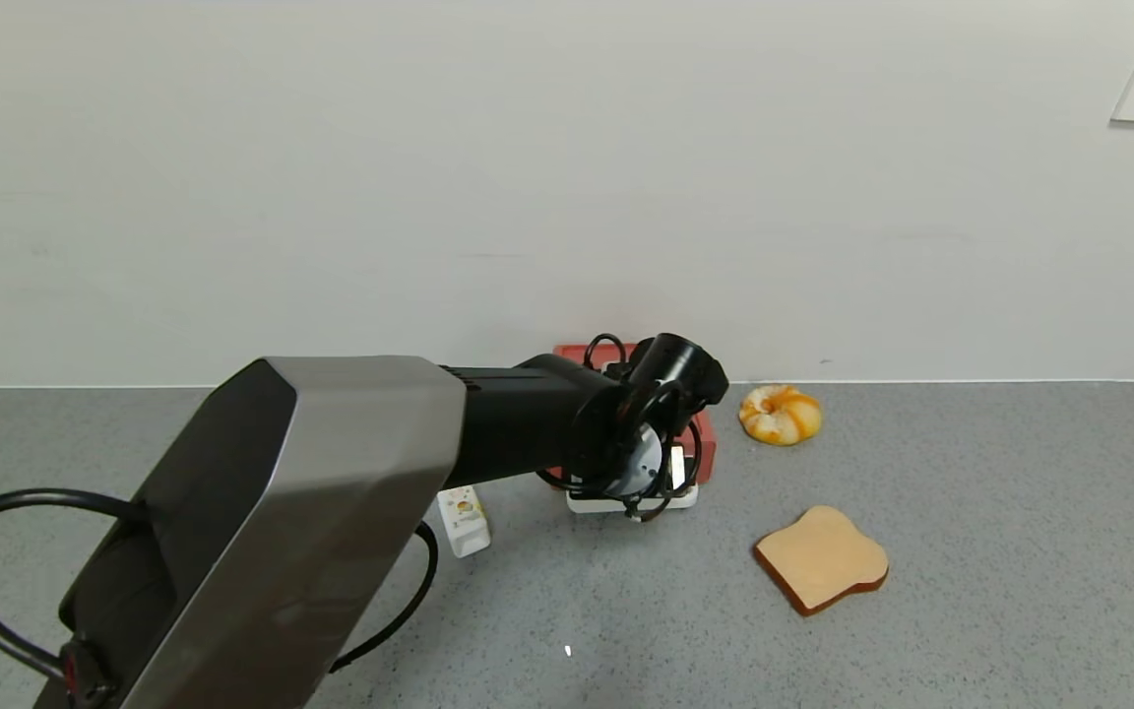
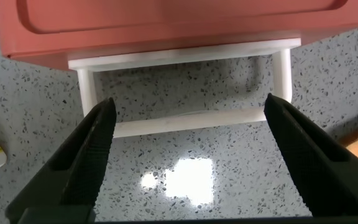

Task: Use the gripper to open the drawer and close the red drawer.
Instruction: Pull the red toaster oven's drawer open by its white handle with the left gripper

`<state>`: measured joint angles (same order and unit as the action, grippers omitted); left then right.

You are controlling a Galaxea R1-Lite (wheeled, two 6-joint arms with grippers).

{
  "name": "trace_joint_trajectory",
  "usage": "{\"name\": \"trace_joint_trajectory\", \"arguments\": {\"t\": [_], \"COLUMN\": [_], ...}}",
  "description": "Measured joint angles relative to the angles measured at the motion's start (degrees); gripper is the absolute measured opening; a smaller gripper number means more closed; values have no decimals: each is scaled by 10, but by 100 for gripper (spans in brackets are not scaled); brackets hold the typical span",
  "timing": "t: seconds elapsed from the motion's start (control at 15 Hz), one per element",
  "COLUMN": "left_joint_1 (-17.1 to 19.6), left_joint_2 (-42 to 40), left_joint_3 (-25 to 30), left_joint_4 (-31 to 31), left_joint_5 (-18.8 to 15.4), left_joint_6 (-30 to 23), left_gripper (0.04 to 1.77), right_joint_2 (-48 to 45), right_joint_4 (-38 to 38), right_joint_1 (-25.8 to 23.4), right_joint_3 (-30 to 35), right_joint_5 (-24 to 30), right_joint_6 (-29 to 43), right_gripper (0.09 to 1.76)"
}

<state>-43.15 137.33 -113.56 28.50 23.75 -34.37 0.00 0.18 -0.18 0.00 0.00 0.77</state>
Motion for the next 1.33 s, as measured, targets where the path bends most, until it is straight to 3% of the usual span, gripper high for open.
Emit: {"name": "trace_joint_trajectory", "arguments": {"t": [0.53, 1.33], "left_joint_1": [0, 1], "left_joint_2": [18, 36], "left_joint_3": [-3, -3], "left_joint_4": [-20, -18], "left_joint_5": [28, 31], "left_joint_6": [5, -8], "left_gripper": [172, 172], "right_joint_2": [0, 0], "right_joint_4": [0, 0], "right_joint_1": [0, 0], "right_joint_3": [0, 0], "right_joint_5": [0, 0], "right_joint_6": [0, 0], "right_gripper": [171, 171]}}
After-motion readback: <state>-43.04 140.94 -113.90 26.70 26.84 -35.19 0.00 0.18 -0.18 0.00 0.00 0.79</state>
